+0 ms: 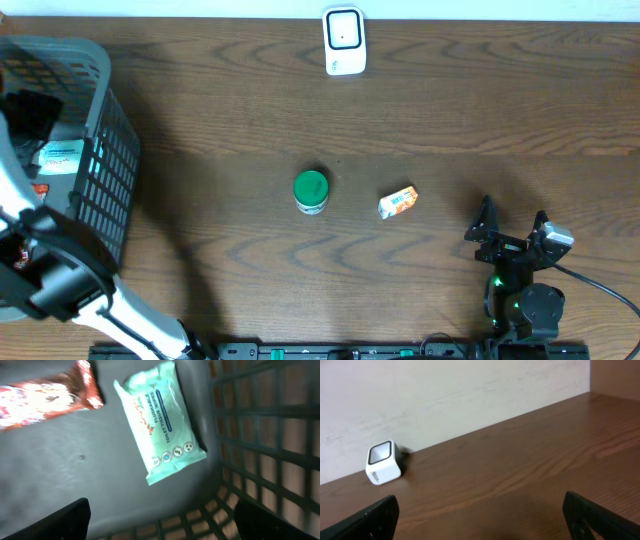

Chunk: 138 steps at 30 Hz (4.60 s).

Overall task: Scan the item barcode
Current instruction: 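Reach into the basket and grasp the mint-green wipes pack, then carry the wipes pack past the scanner toward the jar, then lower the wipes pack between jar and orange packet, release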

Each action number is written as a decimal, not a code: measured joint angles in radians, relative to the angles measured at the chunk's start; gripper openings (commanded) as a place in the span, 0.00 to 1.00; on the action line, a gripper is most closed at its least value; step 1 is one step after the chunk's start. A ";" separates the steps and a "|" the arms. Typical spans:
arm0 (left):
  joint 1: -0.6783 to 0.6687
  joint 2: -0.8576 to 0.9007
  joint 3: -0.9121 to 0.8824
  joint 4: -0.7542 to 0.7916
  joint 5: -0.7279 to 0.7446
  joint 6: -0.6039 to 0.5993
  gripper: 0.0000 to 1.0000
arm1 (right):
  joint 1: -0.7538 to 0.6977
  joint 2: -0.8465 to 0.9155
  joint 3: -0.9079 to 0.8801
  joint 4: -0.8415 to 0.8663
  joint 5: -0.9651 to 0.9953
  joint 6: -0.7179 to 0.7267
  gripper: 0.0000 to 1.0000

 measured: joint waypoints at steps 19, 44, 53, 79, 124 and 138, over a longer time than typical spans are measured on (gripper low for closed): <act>-0.003 0.179 -0.001 0.130 -0.132 -0.122 0.93 | 0.000 0.000 0.000 0.000 0.000 0.000 0.99; 0.017 0.296 -0.001 0.171 -0.245 -0.147 0.28 | 0.000 0.000 0.000 0.000 0.000 0.000 0.99; 0.021 0.285 0.001 0.153 -0.245 -0.148 0.07 | 0.000 0.000 0.000 0.000 0.000 0.000 0.99; -0.200 -0.599 -0.019 -0.058 0.318 -0.095 0.08 | 0.000 0.000 0.000 0.000 0.000 0.000 0.99; -1.270 0.200 -0.019 0.245 -0.158 -0.152 0.25 | 0.000 0.000 0.000 0.000 0.000 0.000 0.99; -1.251 0.198 -0.029 0.088 -0.338 -0.179 0.24 | 0.000 0.000 0.000 0.000 0.000 0.000 0.99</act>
